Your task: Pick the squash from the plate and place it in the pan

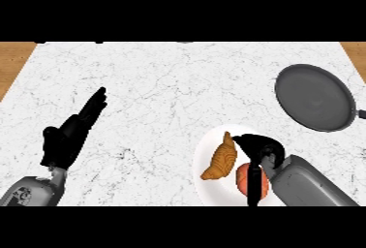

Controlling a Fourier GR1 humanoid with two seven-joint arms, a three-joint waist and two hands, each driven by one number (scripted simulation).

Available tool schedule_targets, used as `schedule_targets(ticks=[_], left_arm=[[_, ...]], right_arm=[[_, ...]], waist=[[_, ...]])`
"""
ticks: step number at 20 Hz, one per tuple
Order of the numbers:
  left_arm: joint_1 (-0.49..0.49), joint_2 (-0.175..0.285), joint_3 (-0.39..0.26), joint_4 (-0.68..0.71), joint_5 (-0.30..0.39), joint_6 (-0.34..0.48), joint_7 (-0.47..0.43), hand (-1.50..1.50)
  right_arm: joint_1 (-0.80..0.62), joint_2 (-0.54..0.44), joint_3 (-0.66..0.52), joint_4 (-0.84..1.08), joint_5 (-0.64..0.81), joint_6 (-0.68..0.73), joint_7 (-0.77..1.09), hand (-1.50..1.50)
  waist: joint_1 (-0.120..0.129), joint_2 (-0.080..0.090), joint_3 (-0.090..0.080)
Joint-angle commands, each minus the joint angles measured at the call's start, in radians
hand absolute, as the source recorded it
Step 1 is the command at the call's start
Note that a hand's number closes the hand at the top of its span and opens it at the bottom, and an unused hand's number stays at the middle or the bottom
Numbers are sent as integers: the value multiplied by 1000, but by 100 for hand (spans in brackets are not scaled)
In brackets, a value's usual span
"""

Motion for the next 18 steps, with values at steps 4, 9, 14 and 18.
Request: schedule_targets(ticks=[4, 9, 14, 18], left_arm=[[9, -21, 27, 25, -10, -36, -38, 0], [27, -44, 16, -47, -42, -13, 11, 0], [65, -49, 9, -60, -62, -43, 9, 0], [-12, -64, 34, -15, -73, -33, 43, 0]], right_arm=[[25, -24, -12, 3, 35, 53, 135, -150], [66, 73, 42, 49, 129, -3, 118, -150], [134, 42, 68, -57, 133, 62, 55, 150], [103, 60, 49, 65, 130, 96, -15, 150]], waist=[[-1, 2, 1], [6, 1, 1], [2, 0, 1], [5, 4, 1]])
